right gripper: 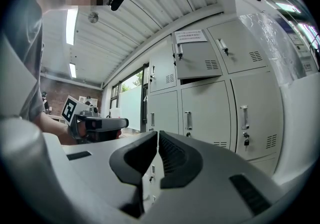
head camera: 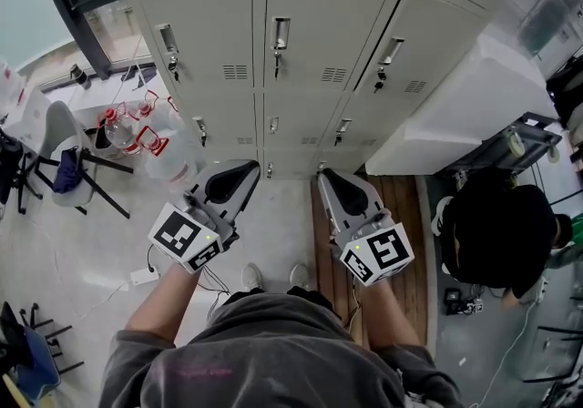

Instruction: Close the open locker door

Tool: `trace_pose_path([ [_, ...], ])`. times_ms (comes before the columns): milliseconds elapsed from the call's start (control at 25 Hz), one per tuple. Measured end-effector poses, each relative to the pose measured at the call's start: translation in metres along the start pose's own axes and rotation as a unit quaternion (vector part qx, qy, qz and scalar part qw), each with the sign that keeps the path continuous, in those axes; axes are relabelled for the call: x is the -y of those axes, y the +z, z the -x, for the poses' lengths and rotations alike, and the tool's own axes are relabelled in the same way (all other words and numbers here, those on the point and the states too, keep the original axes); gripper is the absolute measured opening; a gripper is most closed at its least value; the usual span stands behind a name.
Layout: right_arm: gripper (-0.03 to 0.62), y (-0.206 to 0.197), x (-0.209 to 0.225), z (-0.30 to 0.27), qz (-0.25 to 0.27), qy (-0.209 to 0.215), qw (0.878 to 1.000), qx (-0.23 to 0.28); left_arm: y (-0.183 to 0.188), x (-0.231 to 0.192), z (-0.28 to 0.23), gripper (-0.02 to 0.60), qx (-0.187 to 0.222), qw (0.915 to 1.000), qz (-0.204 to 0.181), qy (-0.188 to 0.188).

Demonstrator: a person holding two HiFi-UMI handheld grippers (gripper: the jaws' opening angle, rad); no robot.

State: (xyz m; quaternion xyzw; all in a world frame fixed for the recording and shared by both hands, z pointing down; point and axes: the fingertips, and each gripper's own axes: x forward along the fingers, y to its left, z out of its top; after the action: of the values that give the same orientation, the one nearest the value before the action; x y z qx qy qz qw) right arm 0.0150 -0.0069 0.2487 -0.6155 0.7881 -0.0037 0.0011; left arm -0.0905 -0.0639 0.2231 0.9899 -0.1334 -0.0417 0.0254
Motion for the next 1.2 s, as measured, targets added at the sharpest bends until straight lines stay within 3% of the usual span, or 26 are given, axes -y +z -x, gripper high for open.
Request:
trace_pose_path([
  [1200, 0.023, -0.004, 0.029, -0.009, -0.013, 0.017, 1.000, 0.002, -0.008, 0.000, -0.029, 0.014, -0.006, 0.9999, 0.002, 0.015],
])
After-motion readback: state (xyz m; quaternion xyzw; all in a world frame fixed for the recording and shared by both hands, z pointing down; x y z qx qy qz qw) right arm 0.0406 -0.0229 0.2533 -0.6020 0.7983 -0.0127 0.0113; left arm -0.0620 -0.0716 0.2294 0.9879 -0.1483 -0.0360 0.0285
